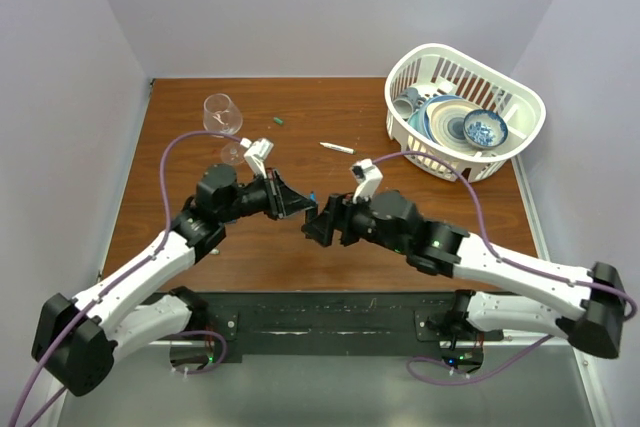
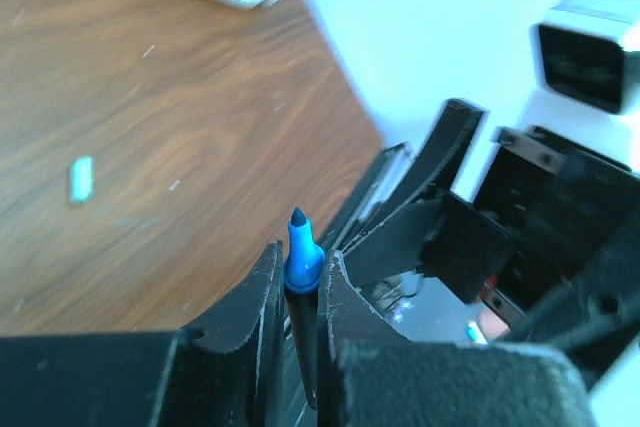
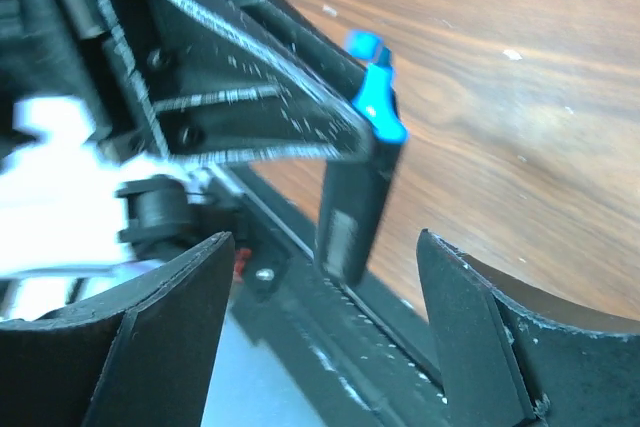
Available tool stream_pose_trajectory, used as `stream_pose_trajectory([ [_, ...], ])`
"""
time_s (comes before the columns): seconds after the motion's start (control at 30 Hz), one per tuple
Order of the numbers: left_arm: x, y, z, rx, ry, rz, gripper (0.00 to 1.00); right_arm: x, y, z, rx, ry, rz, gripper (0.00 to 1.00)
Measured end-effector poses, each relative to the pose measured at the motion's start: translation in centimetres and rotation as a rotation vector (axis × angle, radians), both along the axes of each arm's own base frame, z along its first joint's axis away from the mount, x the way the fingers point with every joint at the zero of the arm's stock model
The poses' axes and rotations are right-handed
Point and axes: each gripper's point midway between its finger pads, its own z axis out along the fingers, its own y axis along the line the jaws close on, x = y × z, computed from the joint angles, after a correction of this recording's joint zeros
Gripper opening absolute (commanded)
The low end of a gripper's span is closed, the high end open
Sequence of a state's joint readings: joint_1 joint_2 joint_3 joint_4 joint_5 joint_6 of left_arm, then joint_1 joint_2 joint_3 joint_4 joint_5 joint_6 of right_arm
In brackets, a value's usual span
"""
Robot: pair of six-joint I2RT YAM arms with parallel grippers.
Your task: Insert the pens into the pen caps
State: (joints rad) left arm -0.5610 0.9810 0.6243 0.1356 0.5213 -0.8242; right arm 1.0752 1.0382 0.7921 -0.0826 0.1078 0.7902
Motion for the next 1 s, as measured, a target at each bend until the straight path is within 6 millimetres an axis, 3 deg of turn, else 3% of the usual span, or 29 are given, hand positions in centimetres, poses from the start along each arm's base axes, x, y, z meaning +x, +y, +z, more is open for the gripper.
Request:
stream_pose_trajectory([
  [0.07,-0.3,0.2,1.9,-0.049,-0.054,-0.018,0.00,-0.7,-0.5,1.7,0.067,-0.028,0.023,0.75],
  [0.23,-1.6,0.4,6.9,-0.190,-0.162,-0.075,0.00,-1.9,-0.7,4.9,0.199,-0.076,0.088,0.58],
  [0.43,-3.7,0.4,11.6,-0.339,-0.251,-0.155,0.00,-3.0,0.3,6.9,0.315,-0.079,0.158,0.54],
  [0.6,-4.7,0.4,12.1,-0.412,-0.251,-0.205,0.00,-3.7,0.7,8.5,0.397,-0.078,0.199,0.49],
  [0.73,-5.0,0.3,11.6,-0.427,-0.224,-0.225,0.00,-4.0,0.8,9.9,0.457,-0.089,0.217,0.38],
  [1.0,-5.7,0.6,12.0,-0.436,-0.242,-0.235,0.00,-3.9,1.7,8.9,0.444,-0.056,0.228,0.37],
])
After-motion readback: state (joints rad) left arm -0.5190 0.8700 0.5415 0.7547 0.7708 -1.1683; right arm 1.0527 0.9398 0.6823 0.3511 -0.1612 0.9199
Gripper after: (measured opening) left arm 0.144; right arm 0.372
